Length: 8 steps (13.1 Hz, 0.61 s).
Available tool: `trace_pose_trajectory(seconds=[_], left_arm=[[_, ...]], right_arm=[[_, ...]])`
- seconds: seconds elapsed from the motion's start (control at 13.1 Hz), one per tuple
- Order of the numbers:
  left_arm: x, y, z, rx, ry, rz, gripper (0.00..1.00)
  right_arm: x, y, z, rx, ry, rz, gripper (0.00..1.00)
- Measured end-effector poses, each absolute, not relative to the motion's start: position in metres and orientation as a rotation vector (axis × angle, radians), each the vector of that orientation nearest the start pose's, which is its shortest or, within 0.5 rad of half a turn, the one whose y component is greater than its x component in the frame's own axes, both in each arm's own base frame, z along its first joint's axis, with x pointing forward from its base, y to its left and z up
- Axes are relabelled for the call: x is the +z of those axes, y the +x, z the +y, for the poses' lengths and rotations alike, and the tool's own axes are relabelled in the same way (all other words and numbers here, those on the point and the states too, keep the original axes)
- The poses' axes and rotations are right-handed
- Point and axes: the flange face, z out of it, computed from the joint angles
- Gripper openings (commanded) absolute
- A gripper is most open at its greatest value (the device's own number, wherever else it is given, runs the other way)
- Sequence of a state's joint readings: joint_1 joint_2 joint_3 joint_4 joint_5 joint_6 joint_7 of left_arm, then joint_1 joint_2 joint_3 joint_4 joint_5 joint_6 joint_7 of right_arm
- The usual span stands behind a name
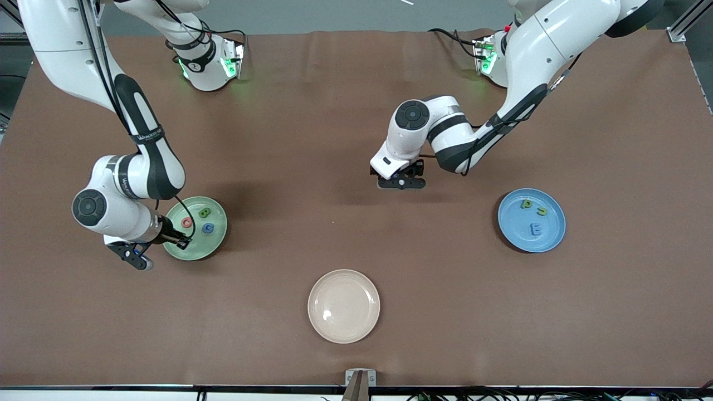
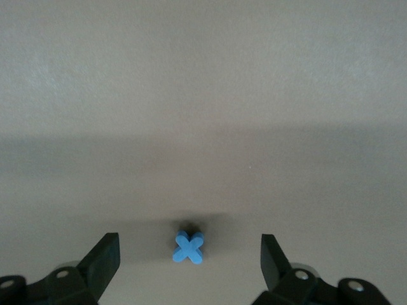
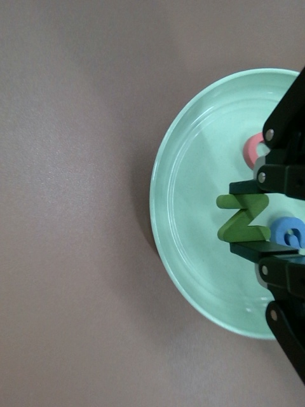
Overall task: Sort upper and lower case letters into plates
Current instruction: 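Lower the N into the green plate while the left gripper grasps the x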
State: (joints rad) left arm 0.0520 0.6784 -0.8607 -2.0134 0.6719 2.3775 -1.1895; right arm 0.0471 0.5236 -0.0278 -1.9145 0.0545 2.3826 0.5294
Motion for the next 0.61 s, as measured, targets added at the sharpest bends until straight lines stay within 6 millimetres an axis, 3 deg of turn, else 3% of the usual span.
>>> trace_pose_trajectory(seconds=[0.23, 0.54, 0.61], left_arm=[[0.199, 0.415, -0.416, 0.049, -3.159, 0.030, 0.70], [0.187, 0.413, -0.415, 0.071, -3.175, 0.020, 0.60], [0.185, 0.413, -0.415, 0.074, -3.176, 0.017, 0.60]], right_arm=[[0.200, 0.617, 0.017, 0.105, -3.022, 0.828, 0.00], [0.190, 0.615, 0.017, 0.124, -3.025, 0.827, 0.08], [0.189, 0.615, 0.017, 0.126, -3.025, 0.828, 0.35]])
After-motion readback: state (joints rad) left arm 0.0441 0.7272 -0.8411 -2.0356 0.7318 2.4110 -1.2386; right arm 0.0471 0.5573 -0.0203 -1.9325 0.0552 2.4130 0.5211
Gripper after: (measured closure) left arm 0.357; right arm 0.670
